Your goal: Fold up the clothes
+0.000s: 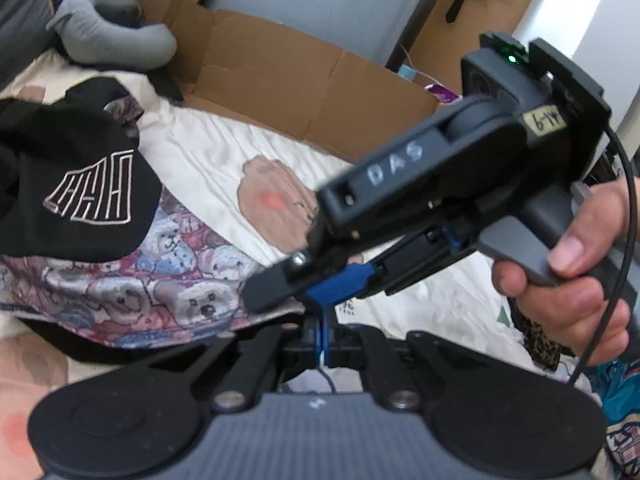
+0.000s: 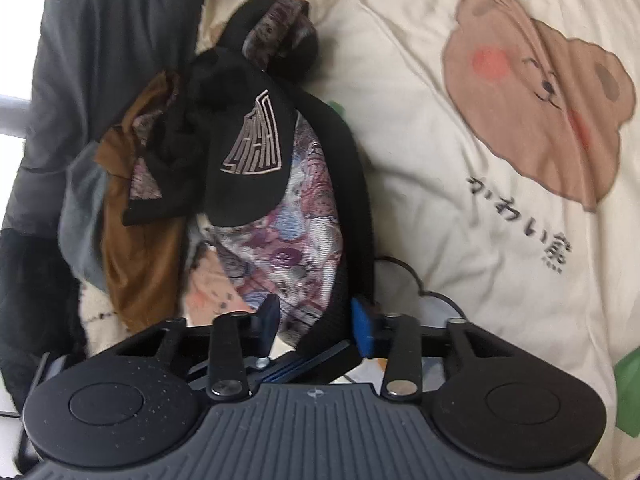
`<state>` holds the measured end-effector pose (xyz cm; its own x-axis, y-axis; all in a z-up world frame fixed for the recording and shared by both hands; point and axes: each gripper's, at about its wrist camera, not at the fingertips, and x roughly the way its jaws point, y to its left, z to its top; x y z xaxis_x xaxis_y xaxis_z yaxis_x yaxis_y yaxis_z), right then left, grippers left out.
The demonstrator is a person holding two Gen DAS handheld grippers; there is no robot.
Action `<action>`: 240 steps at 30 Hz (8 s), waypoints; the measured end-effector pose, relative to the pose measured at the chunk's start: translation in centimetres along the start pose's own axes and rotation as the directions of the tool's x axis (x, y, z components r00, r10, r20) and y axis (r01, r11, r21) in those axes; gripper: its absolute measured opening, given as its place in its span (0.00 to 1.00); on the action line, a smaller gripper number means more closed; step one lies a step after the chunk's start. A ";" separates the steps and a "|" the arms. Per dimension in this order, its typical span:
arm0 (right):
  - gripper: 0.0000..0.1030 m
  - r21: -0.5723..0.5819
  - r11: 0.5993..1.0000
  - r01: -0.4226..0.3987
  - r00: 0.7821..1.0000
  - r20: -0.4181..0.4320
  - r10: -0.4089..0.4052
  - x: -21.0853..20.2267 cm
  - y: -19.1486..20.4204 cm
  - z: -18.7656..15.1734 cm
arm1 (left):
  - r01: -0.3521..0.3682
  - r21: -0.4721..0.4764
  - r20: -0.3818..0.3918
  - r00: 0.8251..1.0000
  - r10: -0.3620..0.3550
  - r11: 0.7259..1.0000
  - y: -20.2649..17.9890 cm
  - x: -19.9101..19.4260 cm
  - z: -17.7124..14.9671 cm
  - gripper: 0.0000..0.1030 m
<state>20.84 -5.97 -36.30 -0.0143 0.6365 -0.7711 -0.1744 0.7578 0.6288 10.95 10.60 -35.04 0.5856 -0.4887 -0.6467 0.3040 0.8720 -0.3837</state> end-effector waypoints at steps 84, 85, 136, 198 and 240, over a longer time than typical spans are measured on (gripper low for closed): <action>0.00 0.384 0.869 0.313 0.843 0.310 -0.440 -22.5 -19.2 -10.1 | -0.474 -0.547 -0.005 0.826 0.563 0.690 28.2 -5.0 6.6 0.10; 0.00 0.383 0.870 0.311 0.843 0.311 -0.439 -22.5 -19.2 -10.1 | -0.463 -0.553 -0.005 0.833 0.553 0.693 28.0 -5.2 6.5 0.07; 0.01 0.458 0.864 0.209 0.846 0.359 -0.395 -30.4 -19.0 -27.9 | -0.550 -0.472 -0.242 0.832 0.498 0.689 7.7 -29.6 -4.0 0.04; 0.40 0.042 0.990 0.136 0.929 0.342 -0.142 -16.5 -15.1 -4.8 | -0.376 -0.235 -0.115 0.927 0.358 0.896 11.3 3.0 15.8 0.51; 0.44 0.021 0.994 0.103 0.935 0.339 -0.104 -9.2 -16.5 -4.8 | -0.474 -0.210 -0.247 0.872 0.422 0.855 13.4 17.1 13.3 0.11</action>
<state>19.16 -25.04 -40.04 0.3389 0.5652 -0.7521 -0.1544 0.8220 0.5482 35.01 14.24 -42.52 0.4539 -0.0649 -0.8887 -0.1753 0.9713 -0.1605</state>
